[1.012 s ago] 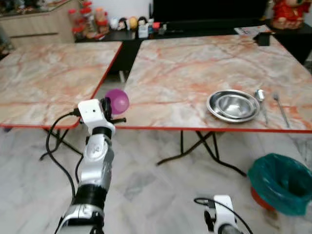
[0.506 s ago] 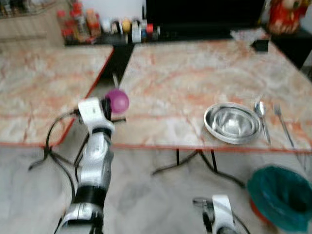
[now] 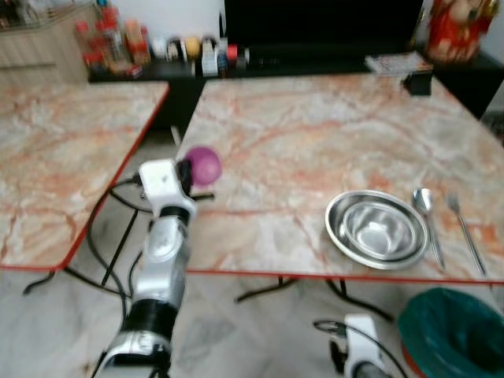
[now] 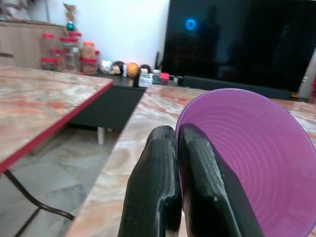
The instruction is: Setting the table
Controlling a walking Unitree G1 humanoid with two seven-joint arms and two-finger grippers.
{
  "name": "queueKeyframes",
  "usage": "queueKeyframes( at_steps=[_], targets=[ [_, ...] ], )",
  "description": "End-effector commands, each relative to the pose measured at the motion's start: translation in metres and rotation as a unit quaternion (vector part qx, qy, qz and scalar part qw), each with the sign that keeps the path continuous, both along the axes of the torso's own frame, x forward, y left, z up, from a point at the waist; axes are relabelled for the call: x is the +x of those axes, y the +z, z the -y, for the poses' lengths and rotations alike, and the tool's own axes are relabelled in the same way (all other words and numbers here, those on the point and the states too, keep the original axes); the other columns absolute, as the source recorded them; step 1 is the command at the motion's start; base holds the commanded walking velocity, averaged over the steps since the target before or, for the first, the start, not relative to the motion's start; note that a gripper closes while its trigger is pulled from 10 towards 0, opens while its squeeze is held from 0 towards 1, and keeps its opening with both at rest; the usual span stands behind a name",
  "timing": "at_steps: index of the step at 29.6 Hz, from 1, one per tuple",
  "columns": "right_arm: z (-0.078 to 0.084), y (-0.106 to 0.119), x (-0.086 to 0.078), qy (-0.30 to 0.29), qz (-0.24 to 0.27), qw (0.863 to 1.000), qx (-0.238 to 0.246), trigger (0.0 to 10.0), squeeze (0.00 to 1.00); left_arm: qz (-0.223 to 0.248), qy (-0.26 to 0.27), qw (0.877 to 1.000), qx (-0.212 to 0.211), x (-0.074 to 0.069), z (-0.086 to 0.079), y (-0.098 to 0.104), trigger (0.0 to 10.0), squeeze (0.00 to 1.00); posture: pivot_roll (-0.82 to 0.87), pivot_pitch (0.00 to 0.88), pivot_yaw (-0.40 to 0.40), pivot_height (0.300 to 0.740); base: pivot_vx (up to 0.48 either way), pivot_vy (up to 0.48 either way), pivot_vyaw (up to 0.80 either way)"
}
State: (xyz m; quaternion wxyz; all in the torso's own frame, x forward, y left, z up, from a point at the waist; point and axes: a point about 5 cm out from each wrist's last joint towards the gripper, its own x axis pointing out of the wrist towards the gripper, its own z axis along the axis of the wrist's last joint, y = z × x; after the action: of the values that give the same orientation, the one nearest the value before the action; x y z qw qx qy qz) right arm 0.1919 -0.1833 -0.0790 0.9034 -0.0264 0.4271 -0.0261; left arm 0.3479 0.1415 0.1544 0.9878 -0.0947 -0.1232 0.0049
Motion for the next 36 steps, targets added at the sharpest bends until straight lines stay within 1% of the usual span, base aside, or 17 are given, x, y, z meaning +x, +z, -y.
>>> queueKeyframes(
  at_steps=[1,13,17,23,31,33,36],
  targets=[
    [0.005,-0.002,-0.005,-0.005,-0.006,1.000,-0.003,10.0,0.00,0.010,-0.002,1.000,-0.001,0.000,0.003,0.004,10.0,0.00,0.02,0.043,0.058,0.736,0.000,-0.458,0.00],
    [0.006,-0.002,-0.006,-0.003,-0.008,1.000,-0.004,10.0,0.00,0.012,-0.001,1.000,-0.002,0.000,0.002,0.005,10.0,0.00,0.02,0.045,0.056,0.736,0.000,-0.465,0.00],
    [0.006,-0.002,-0.006,-0.002,-0.009,1.000,-0.004,10.0,0.00,0.013,-0.011,1.000,-0.004,0.000,0.004,0.006,10.0,0.00,0.02,0.047,0.054,0.736,0.000,-0.372,0.00],
    [0.006,-0.002,-0.006,-0.003,-0.009,1.000,-0.004,10.0,0.00,0.006,-0.010,1.000,-0.004,-0.001,0.003,0.003,10.0,0.00,0.02,0.049,0.055,0.736,0.000,0.000,0.00],
    [0.005,-0.003,-0.006,-0.002,-0.009,1.000,-0.004,10.0,0.00,0.003,-0.001,1.000,-0.009,0.000,-0.005,0.004,10.0,0.00,0.02,0.048,0.057,0.736,0.000,0.000,0.00],
    [0.005,-0.002,-0.006,-0.003,-0.009,1.000,-0.004,10.0,0.00,0.001,0.004,1.000,-0.015,0.001,-0.007,0.004,10.0,0.00,0.02,0.049,0.056,0.736,0.000,0.268,0.00],
    [0.005,-0.002,-0.006,-0.003,-0.008,1.000,-0.004,10.0,0.00,0.002,0.005,1.000,-0.013,0.001,-0.008,0.004,10.0,0.00,0.02,0.049,0.056,0.736,0.000,0.300,0.00]
  ],
)
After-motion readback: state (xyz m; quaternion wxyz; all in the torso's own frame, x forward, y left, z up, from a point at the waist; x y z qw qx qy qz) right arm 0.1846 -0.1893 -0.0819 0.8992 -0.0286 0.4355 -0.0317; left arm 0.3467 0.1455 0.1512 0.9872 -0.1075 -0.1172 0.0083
